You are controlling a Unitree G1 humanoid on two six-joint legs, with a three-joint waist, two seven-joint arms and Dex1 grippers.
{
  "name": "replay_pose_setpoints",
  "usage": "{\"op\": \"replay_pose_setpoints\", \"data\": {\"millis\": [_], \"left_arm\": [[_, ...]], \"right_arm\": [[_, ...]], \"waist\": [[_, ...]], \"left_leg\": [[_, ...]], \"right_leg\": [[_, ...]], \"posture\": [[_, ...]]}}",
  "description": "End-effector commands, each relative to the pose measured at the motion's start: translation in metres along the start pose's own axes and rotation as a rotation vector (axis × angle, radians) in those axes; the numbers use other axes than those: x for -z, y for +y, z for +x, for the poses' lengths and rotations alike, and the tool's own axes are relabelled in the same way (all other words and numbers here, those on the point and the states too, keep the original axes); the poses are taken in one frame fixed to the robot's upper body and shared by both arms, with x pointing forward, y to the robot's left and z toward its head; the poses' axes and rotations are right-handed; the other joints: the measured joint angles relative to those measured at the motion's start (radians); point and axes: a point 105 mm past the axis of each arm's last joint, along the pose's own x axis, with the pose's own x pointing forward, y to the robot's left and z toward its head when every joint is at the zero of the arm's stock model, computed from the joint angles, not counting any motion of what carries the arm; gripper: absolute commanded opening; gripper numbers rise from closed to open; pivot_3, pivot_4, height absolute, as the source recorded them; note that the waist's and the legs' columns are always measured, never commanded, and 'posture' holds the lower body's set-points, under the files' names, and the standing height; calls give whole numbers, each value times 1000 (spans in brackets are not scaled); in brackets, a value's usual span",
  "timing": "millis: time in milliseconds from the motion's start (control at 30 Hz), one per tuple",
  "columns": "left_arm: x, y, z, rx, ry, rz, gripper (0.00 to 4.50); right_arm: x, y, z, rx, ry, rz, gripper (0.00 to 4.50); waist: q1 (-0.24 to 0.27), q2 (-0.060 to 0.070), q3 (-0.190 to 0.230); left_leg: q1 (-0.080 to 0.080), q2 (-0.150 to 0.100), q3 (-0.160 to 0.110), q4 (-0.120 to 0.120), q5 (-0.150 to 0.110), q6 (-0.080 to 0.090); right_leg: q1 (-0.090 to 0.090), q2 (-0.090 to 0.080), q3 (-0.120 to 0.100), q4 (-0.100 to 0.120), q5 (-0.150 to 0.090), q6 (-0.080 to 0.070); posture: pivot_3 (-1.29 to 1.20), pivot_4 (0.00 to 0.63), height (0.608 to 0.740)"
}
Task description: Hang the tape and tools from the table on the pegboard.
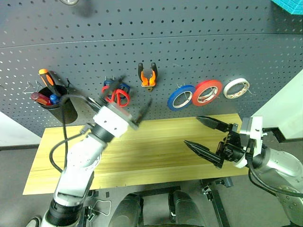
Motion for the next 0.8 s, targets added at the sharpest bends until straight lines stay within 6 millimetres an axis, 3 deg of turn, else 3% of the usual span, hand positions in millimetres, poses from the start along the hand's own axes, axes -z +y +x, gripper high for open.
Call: {"op": "replay_pose_setpoints", "data": {"millis": [33,133,167,233,333,433,500,600,633,667,700,733,767,800], "left_arm": [[67,-23,-21,106,262,-208,4479],[114,-45,-67,164,514,-364,4479],[122,-46,-85,141,572,-394,4479],[129,-46,-104,96,633,-445,4479],[131,-39,-131,-22,644,-514,4479],[145,-23,-170,-242,718,-623,4479],[143,-19,-170,-297,688,-621,4479],[143,-32,-148,-244,630,-608,4479],[141,-36,-138,-220,605,-607,4479],[140,-38,-132,-212,590,-636,4479],[139,-40,-127,-206,575,-667,4479],[139,-41,-124,-203,566,-689,4479],[139,-41,-122,-200,562,-700,4479],[137,-41,-121,-197,550,-714,4479]], "right_arm": [[23,-3,10,142,0,-4,4500],[50,0,7,284,22,43,4500],[60,11,2,286,51,59,4500],[70,25,-6,277,86,80,4500],[85,38,-34,329,144,197,4500],[105,33,-67,512,244,171,4500],[111,35,-77,565,276,145,4500],[114,34,-69,571,250,149,4500],[115,30,-63,574,229,142,4500],[114,28,-56,570,203,144,4500],[113,28,-50,557,184,144,4500],[112,28,-46,548,173,145,4500],[113,28,-44,544,170,141,4500],[113,26,-43,548,165,133,4500]], "waist": [[-3,4,-3],[-3,6,-7],[-3,7,-15],[0,9,-25],[6,9,-31],[5,7,-61],[0,8,-72],[-6,20,-78],[-17,52,-99],[-8,55,-108],[10,30,-112],[14,19,-116],[19,20,-115],[19,20,-115]], "left_leg": [[1,0,0,-1,0,0],[0,0,1,0,0,0],[0,0,0,0,0,0],[-1,0,0,-1,-1,1],[-1,-2,0,-1,-2,3],[1,-1,0,0,-3,4],[2,0,0,-1,-3,4],[12,4,-1,-2,-5,0],[11,13,-1,-1,-6,-1],[-10,43,-1,-5,-6,-1],[-25,59,14,-7,-6,-1],[-16,60,46,-6,-4,2],[-9,48,52,0,-2,5],[-3,44,52,-2,-2,5]], "right_leg": [[0,0,0,0,0,0],[-1,0,1,1,0,0],[-2,0,1,1,0,0],[-2,0,1,1,-2,0],[-1,-2,1,0,-4,1],[2,-2,0,-2,-4,2],[6,-1,0,-3,-7,4],[25,0,-3,-14,-10,1],[29,7,-8,-29,-6,1],[46,35,-17,-83,21,-3],[45,30,-34,-30,22,-15],[41,15,-33,29,-49,-23],[41,8,-23,37,-85,-13],[50,6,-18,40,-92,-16]], "posture": [[48,121,727],[51,98,727],[62,88,727],[69,79,727],[84,66,727],[80,36,727],[87,39,727],[77,33,727],[79,27,727],[80,24,727],[81,20,727],[83,11,727],[84,8,727],[84,10,727]]}}
